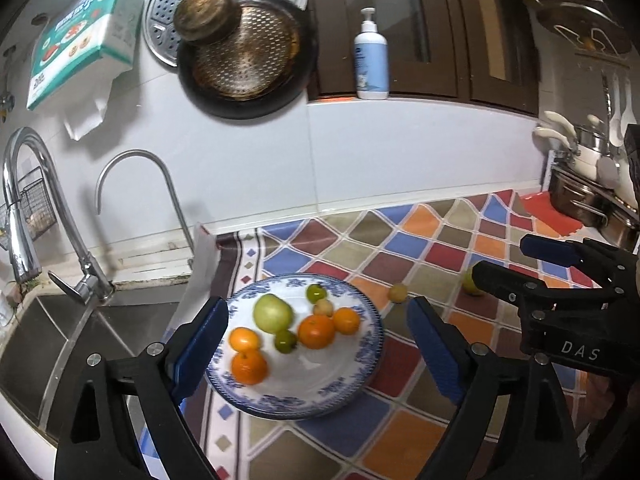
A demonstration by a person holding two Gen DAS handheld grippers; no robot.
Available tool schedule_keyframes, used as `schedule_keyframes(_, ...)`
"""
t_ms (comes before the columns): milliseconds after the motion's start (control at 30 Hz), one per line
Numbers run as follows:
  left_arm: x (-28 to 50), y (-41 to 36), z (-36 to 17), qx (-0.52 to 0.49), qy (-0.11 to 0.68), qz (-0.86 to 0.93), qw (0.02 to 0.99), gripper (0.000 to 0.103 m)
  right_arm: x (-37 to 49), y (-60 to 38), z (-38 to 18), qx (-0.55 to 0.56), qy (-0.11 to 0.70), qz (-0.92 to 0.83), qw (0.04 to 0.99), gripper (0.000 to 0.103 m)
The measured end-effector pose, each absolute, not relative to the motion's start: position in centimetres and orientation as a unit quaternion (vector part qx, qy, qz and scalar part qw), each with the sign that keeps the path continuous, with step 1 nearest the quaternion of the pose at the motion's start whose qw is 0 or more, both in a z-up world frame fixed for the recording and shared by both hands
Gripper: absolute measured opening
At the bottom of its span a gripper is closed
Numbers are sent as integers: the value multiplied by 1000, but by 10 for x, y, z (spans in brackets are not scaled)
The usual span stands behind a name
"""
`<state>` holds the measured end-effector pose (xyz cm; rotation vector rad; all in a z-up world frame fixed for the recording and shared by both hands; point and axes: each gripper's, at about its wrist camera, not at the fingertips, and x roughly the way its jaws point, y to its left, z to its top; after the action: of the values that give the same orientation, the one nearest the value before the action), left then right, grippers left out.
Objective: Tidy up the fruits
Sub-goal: 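Withdraw both grippers from the plate toward the last fruits, then grasp a small brown pear with the left gripper while the right gripper grasps a yellow-green apple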
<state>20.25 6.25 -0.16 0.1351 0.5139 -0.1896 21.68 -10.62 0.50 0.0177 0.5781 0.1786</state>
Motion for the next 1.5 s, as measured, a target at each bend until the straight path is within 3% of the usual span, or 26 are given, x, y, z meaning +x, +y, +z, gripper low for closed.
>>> schedule_keyframes(567, 201, -10, -11, 64, 265, -112, 955, 92, 195, -182, 8, -1, 297, 43, 954, 73)
schedule_keyframes(1100, 249, -39, -40, 80, 302, -118, 943, 91, 245, -212, -21, 7, 331, 49, 942, 73)
schedule_keyframes(1500, 301, -49, -74, 92, 333, -123, 930, 65, 280, -213, -55, 16, 370, 56, 927, 73)
